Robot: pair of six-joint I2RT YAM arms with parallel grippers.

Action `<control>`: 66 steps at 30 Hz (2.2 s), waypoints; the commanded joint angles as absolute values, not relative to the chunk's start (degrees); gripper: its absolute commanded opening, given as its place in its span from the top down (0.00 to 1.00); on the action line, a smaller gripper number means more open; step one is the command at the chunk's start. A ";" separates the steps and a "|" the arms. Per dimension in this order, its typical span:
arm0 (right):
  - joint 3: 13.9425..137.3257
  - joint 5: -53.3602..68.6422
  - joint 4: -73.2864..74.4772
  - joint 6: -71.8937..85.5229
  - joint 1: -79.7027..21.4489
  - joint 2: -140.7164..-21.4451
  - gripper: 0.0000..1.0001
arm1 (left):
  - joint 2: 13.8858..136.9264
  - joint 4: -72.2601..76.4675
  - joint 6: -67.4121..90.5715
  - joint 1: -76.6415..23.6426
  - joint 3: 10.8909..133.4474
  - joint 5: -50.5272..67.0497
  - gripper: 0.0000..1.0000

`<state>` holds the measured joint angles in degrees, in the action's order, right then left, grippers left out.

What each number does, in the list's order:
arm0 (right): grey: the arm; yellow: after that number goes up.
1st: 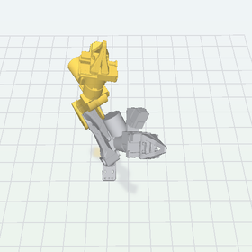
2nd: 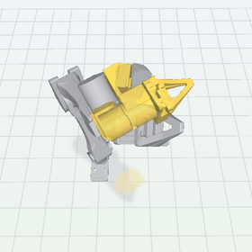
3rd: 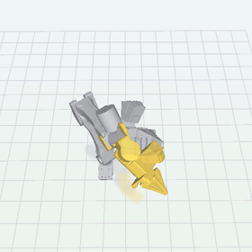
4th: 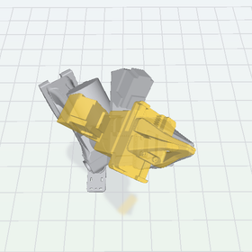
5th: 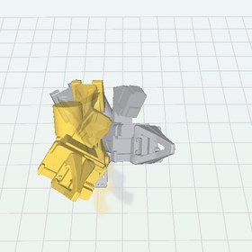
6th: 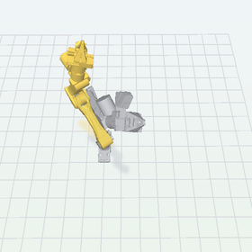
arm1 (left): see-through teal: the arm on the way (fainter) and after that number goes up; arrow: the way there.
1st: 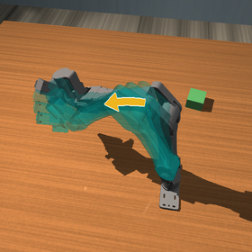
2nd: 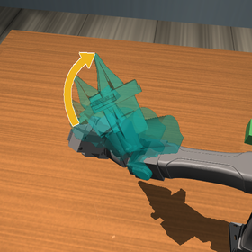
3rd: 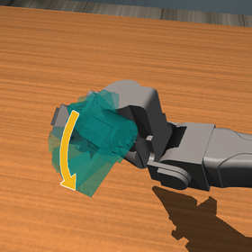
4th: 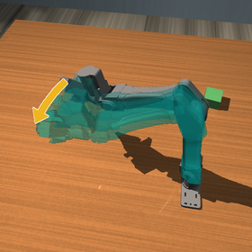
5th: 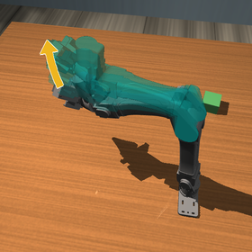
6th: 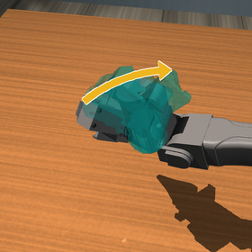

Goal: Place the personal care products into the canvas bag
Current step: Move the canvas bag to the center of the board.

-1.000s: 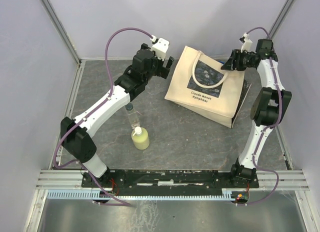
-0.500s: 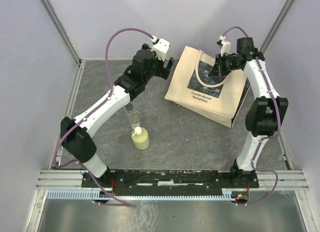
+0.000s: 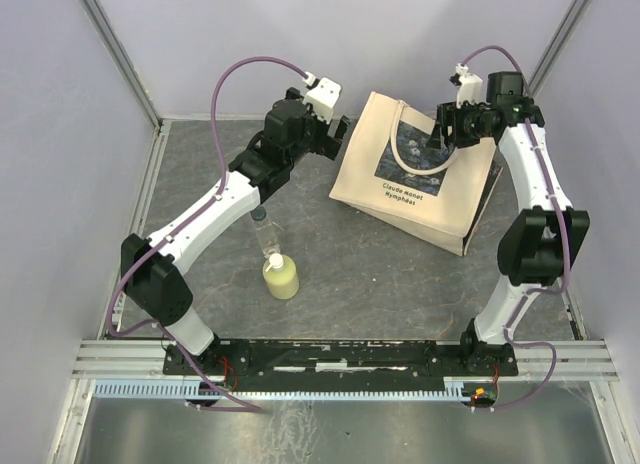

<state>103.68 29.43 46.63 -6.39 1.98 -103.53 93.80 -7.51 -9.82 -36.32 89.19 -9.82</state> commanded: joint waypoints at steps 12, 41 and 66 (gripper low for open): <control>119.96 31.11 40.48 -10.29 11.76 -119.00 0.16 | 91.21 -4.91 -13.54 -34.52 87.76 -11.02 0.00; 128.18 55.45 55.28 -18.19 14.91 -130.83 0.36 | 97.30 -8.51 -14.79 -32.84 93.55 -12.31 0.00; 119.29 45.33 55.63 -20.74 8.84 -125.10 0.93 | 95.38 -7.54 -14.79 -32.79 91.43 -11.01 0.00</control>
<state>118.24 46.30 52.40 -21.56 10.81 -127.42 97.78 -10.11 -13.08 -33.10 91.31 -11.44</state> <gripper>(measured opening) 0.188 0.996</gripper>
